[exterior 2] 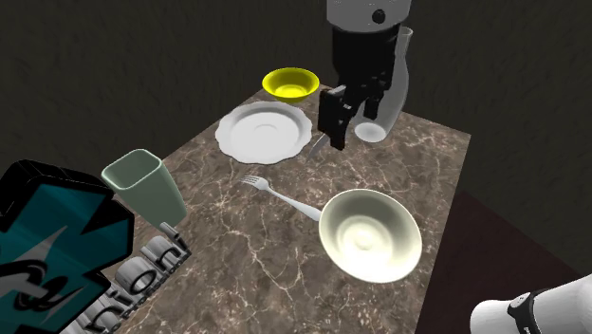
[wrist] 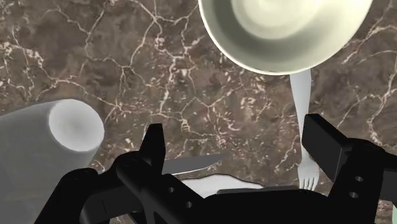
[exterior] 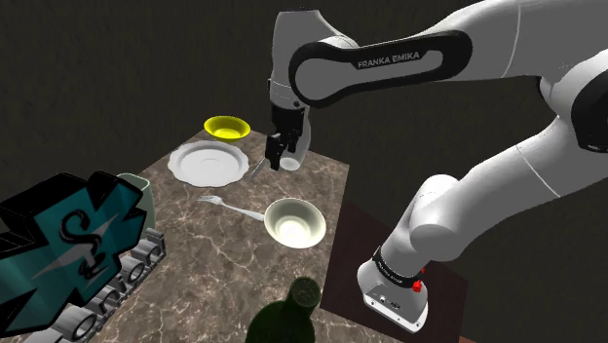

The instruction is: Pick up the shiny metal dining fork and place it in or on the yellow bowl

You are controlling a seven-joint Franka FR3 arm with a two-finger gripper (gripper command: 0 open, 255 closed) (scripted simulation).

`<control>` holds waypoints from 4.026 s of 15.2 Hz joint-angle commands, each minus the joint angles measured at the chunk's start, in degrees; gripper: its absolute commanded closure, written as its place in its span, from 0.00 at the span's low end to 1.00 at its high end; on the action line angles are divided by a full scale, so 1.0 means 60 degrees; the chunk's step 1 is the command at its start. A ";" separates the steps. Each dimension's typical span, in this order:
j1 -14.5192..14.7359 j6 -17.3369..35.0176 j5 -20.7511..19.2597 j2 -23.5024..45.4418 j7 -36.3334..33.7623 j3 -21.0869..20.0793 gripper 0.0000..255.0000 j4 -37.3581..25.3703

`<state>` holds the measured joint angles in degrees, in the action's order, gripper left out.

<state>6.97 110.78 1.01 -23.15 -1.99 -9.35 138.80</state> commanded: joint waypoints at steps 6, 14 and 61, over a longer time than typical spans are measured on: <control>0.0421 0.1340 0.0167 0.2045 -0.0523 -0.0680 0.00 -0.0496; 0.0748 0.2426 -0.0007 0.3862 -0.1016 -0.1122 0.00 -0.1052; 0.0733 0.0172 0.0321 0.2603 -0.0777 -0.1048 1.00 -0.2087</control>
<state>11.43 112.15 2.95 -7.45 -6.76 -15.71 126.52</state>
